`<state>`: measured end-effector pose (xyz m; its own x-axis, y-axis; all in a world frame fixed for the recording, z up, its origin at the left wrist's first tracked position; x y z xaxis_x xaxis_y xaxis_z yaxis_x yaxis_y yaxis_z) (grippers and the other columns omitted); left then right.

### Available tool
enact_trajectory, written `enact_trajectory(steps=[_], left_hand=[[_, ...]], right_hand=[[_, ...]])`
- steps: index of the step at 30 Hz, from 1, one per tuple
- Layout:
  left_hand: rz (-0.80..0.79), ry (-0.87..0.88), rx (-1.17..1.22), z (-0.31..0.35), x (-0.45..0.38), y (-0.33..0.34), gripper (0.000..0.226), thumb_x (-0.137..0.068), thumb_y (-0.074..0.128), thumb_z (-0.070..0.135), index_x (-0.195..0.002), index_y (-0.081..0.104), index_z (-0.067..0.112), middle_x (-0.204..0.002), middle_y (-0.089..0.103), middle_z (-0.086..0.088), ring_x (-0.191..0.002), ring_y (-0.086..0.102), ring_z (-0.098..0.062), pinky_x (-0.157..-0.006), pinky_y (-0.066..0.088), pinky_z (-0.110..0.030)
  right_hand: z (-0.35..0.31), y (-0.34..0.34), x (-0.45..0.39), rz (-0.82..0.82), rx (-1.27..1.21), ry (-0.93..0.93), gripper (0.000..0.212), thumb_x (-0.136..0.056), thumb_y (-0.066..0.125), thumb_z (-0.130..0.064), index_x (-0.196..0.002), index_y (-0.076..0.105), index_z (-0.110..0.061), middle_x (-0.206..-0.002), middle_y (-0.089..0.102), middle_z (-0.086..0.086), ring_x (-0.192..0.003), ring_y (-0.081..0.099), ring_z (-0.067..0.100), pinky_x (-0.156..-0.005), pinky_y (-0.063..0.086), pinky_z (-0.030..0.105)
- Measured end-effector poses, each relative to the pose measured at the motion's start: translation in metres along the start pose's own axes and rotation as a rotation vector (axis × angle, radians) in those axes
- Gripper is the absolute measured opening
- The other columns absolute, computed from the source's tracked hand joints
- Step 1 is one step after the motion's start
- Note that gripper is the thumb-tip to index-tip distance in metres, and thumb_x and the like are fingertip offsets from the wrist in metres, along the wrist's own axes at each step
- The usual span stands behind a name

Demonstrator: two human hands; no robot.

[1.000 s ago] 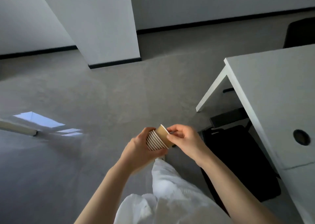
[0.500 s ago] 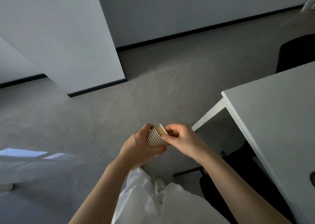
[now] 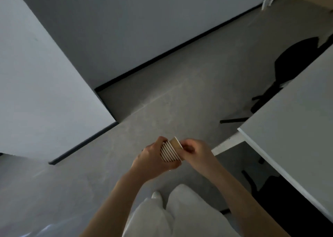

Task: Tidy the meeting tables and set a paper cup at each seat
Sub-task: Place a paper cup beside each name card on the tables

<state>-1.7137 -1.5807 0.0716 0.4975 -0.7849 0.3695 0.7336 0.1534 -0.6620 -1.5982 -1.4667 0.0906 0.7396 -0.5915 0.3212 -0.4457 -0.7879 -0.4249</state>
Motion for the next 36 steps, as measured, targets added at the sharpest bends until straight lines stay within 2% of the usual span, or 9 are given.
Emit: enact_trajectory(steps=[4,10,17,23,27,31,33,34,36], left_hand=[[-0.103,0.059,-0.091,0.015,-0.059,-0.018,0.069,-0.066,0.078,0.059,-0.121,0.043,0.036,-0.098,0.059,0.013,-0.087,0.061,-0.009,-0.074,0.049,-0.025],[-0.185,0.133,-0.084,0.046,-0.154,-0.023,0.071,-0.062,0.078,0.063,-0.119,0.043,0.043,-0.101,0.059,0.015,-0.091,0.061,-0.008,-0.079,0.054,-0.031],[-0.269,0.214,-0.091,0.118,-0.274,-0.025,0.069,-0.062,0.079,0.060,-0.118,0.042,0.046,-0.106,0.059,0.019,-0.091,0.058,0.000,-0.077,0.052,-0.022],[-0.277,0.280,-0.029,0.187,-0.357,-0.020,0.064,-0.071,0.081,0.049,-0.125,0.049,0.034,-0.103,0.062,0.012,-0.084,0.056,0.004,-0.062,0.039,-0.010],[-0.327,0.272,-0.015,0.228,-0.415,-0.002,0.065,-0.071,0.079,0.054,-0.123,0.046,0.033,-0.095,0.062,0.008,-0.080,0.060,-0.003,-0.057,0.041,-0.013],[-0.410,0.295,-0.015,0.266,-0.471,0.015,0.061,-0.074,0.078,0.048,-0.123,0.047,0.030,-0.097,0.063,0.004,-0.082,0.063,-0.008,-0.060,0.047,-0.017],[-0.466,0.334,-0.034,0.293,-0.506,0.023,0.061,-0.075,0.078,0.048,-0.124,0.048,0.027,-0.102,0.065,0.004,-0.086,0.064,-0.008,-0.063,0.051,-0.018],[-0.493,0.360,-0.053,0.307,-0.523,0.027,0.060,-0.076,0.077,0.048,-0.123,0.048,0.027,-0.102,0.065,0.004,-0.086,0.064,-0.006,-0.063,0.051,-0.016],[-0.531,0.414,-0.083,0.337,-0.555,0.034,0.057,-0.076,0.077,0.048,-0.120,0.049,0.027,-0.100,0.065,0.006,-0.083,0.063,-0.004,-0.059,0.050,-0.013]], right_hand=[[0.002,-0.023,-0.040,0.115,-0.054,0.082,0.003,-0.087,0.066,-0.021,-0.089,0.067,-0.020,-0.084,0.071,-0.005,-0.079,0.068,0.009,-0.075,0.055,0.026],[0.026,-0.087,-0.100,0.287,-0.183,0.248,0.011,-0.088,0.060,-0.007,-0.088,0.065,-0.016,-0.071,0.063,-0.008,-0.059,0.061,-0.002,-0.054,0.045,0.007],[0.040,-0.181,-0.182,0.409,-0.356,0.322,0.032,-0.087,0.055,0.002,-0.070,0.064,-0.025,-0.074,0.063,0.007,-0.069,0.059,0.015,-0.072,0.050,0.033],[0.049,-0.262,-0.227,0.531,-0.360,0.330,0.015,-0.091,0.053,-0.005,-0.084,0.065,-0.013,-0.083,0.063,0.010,-0.080,0.058,0.023,-0.078,0.050,0.041],[0.066,-0.310,-0.248,0.709,-0.349,0.347,0.010,-0.092,0.055,-0.007,-0.089,0.064,-0.004,-0.078,0.061,0.008,-0.067,0.054,0.014,-0.059,0.044,0.019],[0.087,-0.346,-0.269,0.830,-0.327,0.380,0.011,-0.091,0.059,-0.014,-0.099,0.064,-0.009,-0.087,0.068,0.000,-0.078,0.064,0.006,-0.067,0.049,0.024],[0.096,-0.372,-0.281,0.880,-0.290,0.405,0.013,-0.092,0.057,-0.013,-0.104,0.061,-0.014,-0.090,0.065,-0.009,-0.078,0.062,-0.005,-0.065,0.045,0.009],[0.102,-0.385,-0.287,0.900,-0.267,0.442,0.016,-0.092,0.057,-0.013,-0.108,0.060,-0.013,-0.092,0.064,-0.007,-0.079,0.061,-0.003,-0.065,0.043,0.008],[0.113,-0.413,-0.297,0.951,-0.232,0.519,0.020,-0.091,0.058,-0.015,-0.111,0.060,-0.010,-0.097,0.065,0.000,-0.086,0.062,0.012,-0.072,0.047,0.019]])
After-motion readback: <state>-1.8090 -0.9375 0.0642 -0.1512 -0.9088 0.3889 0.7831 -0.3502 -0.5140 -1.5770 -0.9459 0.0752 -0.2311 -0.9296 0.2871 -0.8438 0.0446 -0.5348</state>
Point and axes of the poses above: each hand's wrist, its own x-axis away from the middle knuckle, its own y-axis out of the palm, z = x × y, the point moved 3 cm from there along -x, towards the middle knuckle
